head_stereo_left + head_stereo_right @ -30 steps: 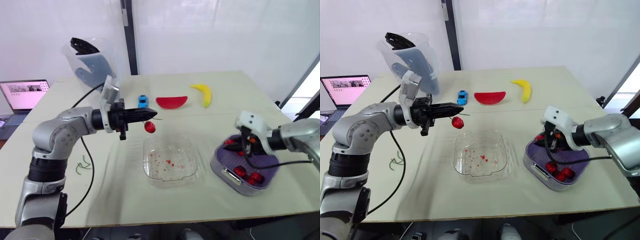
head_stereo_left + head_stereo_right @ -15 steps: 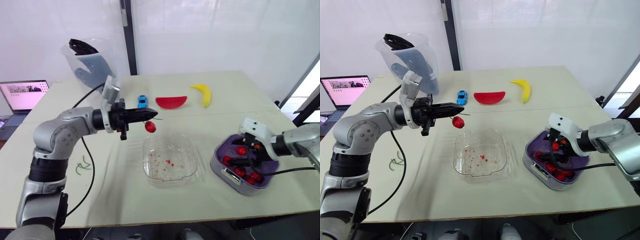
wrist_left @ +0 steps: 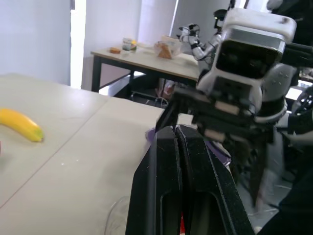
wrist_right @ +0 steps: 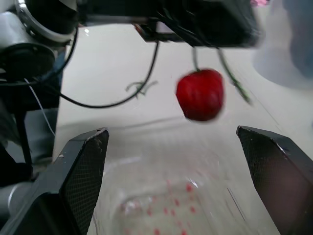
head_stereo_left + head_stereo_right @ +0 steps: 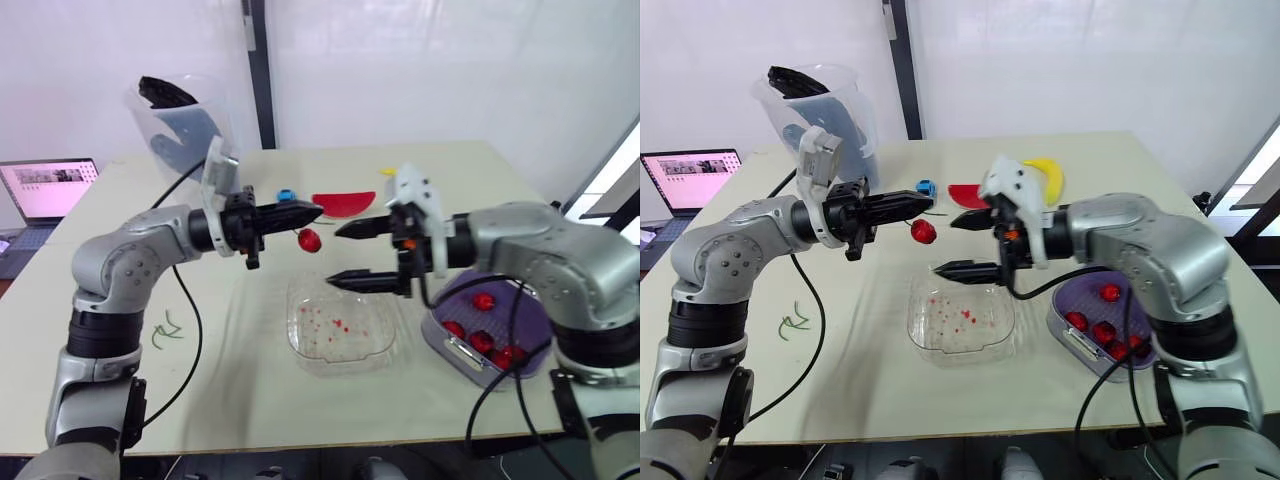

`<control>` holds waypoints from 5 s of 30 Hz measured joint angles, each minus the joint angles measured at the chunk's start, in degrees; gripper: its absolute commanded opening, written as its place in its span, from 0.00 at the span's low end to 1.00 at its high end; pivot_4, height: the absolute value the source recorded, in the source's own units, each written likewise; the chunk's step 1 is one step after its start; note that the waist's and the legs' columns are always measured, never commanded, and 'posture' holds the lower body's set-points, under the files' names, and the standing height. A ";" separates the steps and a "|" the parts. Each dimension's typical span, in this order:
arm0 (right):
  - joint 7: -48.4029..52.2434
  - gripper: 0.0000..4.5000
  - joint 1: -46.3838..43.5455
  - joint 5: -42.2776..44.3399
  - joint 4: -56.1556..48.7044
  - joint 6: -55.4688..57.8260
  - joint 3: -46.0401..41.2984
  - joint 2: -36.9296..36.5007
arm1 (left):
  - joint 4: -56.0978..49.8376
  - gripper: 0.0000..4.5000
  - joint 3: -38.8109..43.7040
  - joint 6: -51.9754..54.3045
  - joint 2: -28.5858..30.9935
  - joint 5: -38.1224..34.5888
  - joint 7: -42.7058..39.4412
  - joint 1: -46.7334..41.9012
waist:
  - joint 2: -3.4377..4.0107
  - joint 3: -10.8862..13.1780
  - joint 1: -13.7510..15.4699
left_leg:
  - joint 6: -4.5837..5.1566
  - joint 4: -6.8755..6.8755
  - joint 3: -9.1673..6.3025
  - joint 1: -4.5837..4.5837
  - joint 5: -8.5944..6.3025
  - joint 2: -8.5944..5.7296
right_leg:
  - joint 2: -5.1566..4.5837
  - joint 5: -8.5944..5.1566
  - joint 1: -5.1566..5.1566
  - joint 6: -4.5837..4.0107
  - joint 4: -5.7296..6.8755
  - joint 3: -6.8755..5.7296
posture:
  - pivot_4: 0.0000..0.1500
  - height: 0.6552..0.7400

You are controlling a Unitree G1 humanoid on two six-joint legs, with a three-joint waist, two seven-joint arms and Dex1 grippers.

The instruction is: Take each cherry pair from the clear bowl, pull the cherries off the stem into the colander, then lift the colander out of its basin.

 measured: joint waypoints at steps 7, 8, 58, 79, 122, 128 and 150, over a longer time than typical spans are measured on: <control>-2.45 0.59 -1.80 -2.84 3.74 -2.93 2.69 4.06 | -0.20 0.00 -0.04 0.61 -0.04 -0.40 0.02 -0.01 | 0.00 0.00 -0.59 | 0.00 0.01 0.01 -0.01 0.00 0.01 | 0.02 0.02 -0.04 0.03 0.03 0.01 | 1.00 1.00; -2.45 0.59 -1.89 -3.02 3.98 -3.27 2.82 4.27 | -0.22 0.00 -0.04 0.61 -0.04 -0.44 0.02 -0.01 | 0.00 0.00 -0.68 | 0.00 0.01 0.02 0.00 0.00 0.01 | 0.02 0.02 -0.04 0.03 0.03 0.02 | 1.00 1.00; 3.70 0.07 10.35 -5.03 5.58 -4.81 2.00 -8.09 | -0.18 0.00 -1.10 -0.09 1.65 0.30 -1.14 0.60 | -0.01 -0.01 -0.63 | 0.03 -0.01 0.08 0.00 -0.01 0.01 | 0.03 0.02 -0.05 0.03 0.03 0.05 | 1.00 1.00; 22.56 0.99 17.85 -21.58 20.00 -23.11 5.04 -31.17 | -3.36 0.00 9.01 0.42 12.61 0.22 1.00 21.05 | -0.01 0.02 -0.45 | 0.17 -0.04 0.41 0.21 -0.10 0.11 | 0.07 0.02 0.07 0.04 -0.05 0.33 | 1.00 1.00; 22.15 1.00 2.22 -4.57 1.97 -6.93 0.27 -20.60 | -6.09 0.98 17.57 -2.26 23.76 -0.95 -7.96 33.56 | -0.04 0.02 -0.31 | 0.58 -0.14 0.36 0.21 -0.34 0.10 | -0.03 0.05 0.09 0.01 -0.15 0.23 | 1.00 1.00; 18.48 1.00 16.17 -2.49 -4.77 1.56 -11.68 -32.89 | -9.77 0.98 5.20 -3.32 21.75 -1.84 -16.02 19.52 | -0.04 0.02 -0.29 | 0.60 -0.16 0.38 0.17 -0.35 0.11 | 0.00 0.05 0.09 0.01 -0.16 0.23 | 1.00 1.00; 17.90 1.00 64.28 -3.92 -22.22 13.26 -65.05 -25.43 | -0.66 0.98 -7.64 -3.63 14.49 1.84 -27.40 -0.91 | -0.20 0.10 -1.10 | 0.71 -0.10 0.56 1.39 -0.40 0.40 | 0.49 0.02 1.26 0.11 -0.18 0.51 | 1.00 1.00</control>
